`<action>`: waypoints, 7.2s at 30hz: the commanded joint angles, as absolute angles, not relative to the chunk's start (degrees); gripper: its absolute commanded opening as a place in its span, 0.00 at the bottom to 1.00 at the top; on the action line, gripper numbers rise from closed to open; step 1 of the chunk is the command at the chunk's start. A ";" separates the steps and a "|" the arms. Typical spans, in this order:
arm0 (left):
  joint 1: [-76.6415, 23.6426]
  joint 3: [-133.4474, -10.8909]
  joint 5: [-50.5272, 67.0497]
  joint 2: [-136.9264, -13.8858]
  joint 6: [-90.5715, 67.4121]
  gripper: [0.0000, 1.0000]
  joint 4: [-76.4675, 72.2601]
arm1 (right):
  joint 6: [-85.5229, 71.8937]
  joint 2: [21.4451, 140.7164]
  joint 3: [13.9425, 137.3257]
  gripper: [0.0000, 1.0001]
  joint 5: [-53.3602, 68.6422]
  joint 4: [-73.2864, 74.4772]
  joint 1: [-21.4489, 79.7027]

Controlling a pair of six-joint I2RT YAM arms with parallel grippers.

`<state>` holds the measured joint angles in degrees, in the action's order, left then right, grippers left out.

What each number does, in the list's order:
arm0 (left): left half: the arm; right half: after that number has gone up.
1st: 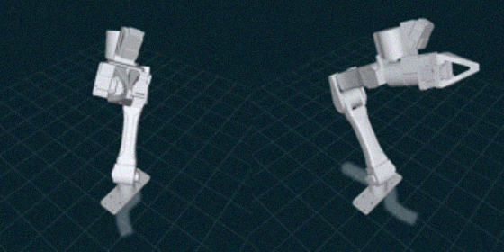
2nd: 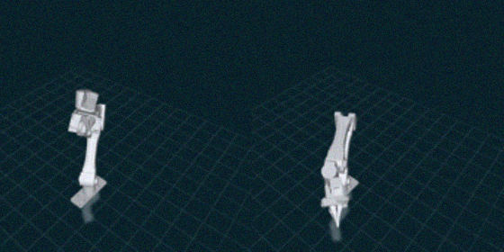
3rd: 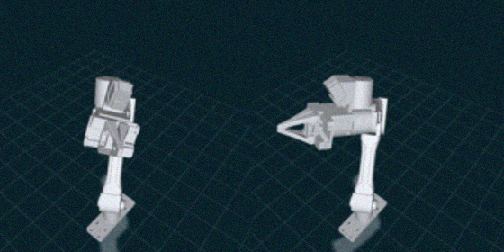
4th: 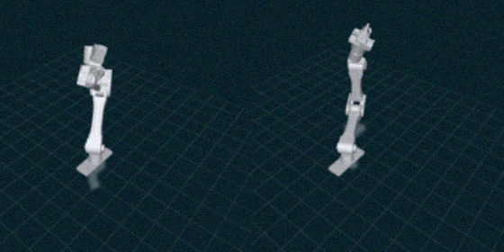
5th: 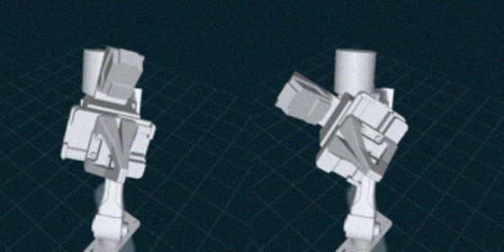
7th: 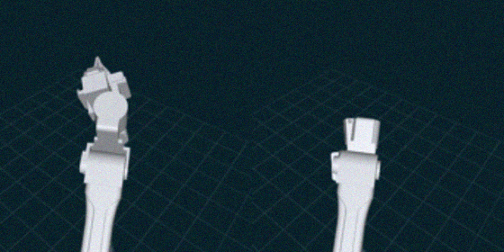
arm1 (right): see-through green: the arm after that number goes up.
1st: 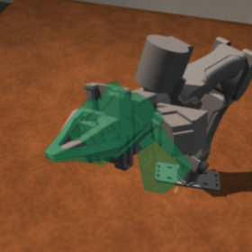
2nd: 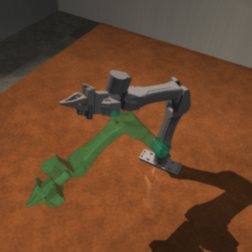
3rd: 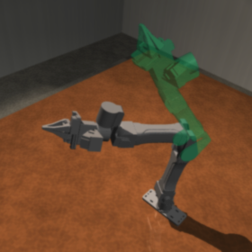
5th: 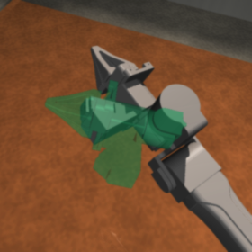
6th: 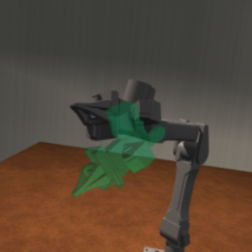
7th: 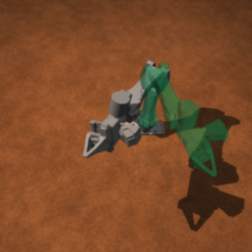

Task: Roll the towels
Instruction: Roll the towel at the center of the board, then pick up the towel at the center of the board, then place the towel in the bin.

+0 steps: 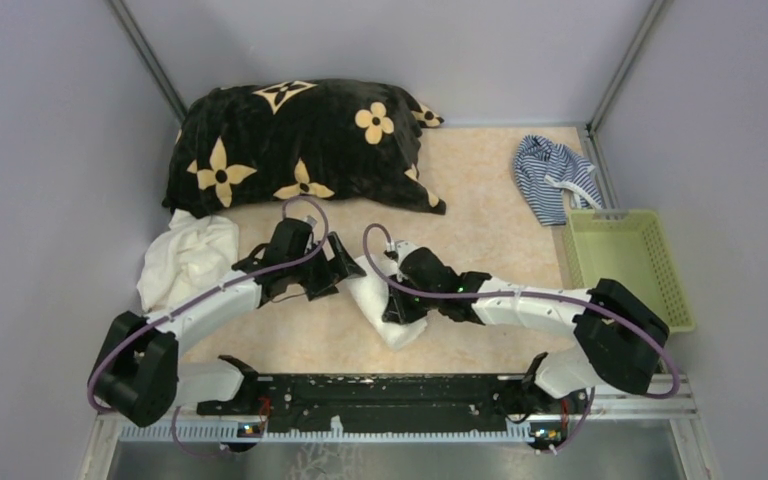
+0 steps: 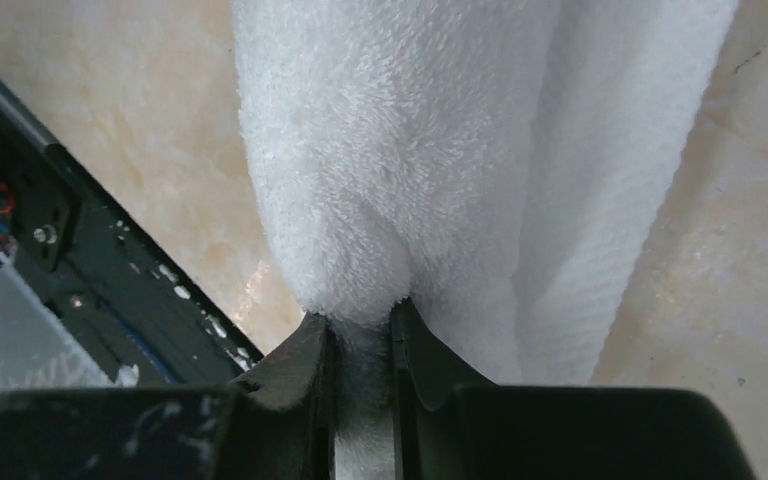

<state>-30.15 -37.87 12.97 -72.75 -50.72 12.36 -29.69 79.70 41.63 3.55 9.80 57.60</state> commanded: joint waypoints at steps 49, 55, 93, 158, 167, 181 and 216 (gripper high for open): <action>-37.66 -43.95 8.58 -92.85 -54.12 0.60 10.55 | -30.24 90.13 70.67 0.85 -19.56 44.45 64.87; -37.97 -43.78 7.68 -92.73 -54.37 0.61 10.95 | -33.17 98.33 70.84 0.86 -24.11 42.98 66.27; -18.06 -51.77 -0.46 -78.44 -36.87 0.88 14.40 | -36.33 84.42 58.23 0.13 -17.95 44.18 55.43; -25.65 -43.16 -13.04 -72.59 -12.92 0.93 9.70 | -52.10 104.64 68.38 0.00 -19.76 23.54 -24.24; -25.44 -42.56 -12.48 -72.94 -12.50 0.93 8.73 | -47.24 107.02 65.90 0.00 -8.98 10.40 -24.26; -25.43 -41.40 -11.78 -73.28 -12.57 0.93 7.38 | -44.61 110.53 63.16 0.00 4.80 -8.19 -24.23; -25.45 -41.53 -10.77 -74.60 -13.35 0.93 7.44 | -50.18 115.65 80.77 0.26 -9.70 12.38 -21.27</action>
<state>-25.63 -41.50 -11.77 -74.15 -13.21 8.51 -50.15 114.34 77.69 -9.13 12.69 -21.10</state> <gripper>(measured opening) 0.932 0.445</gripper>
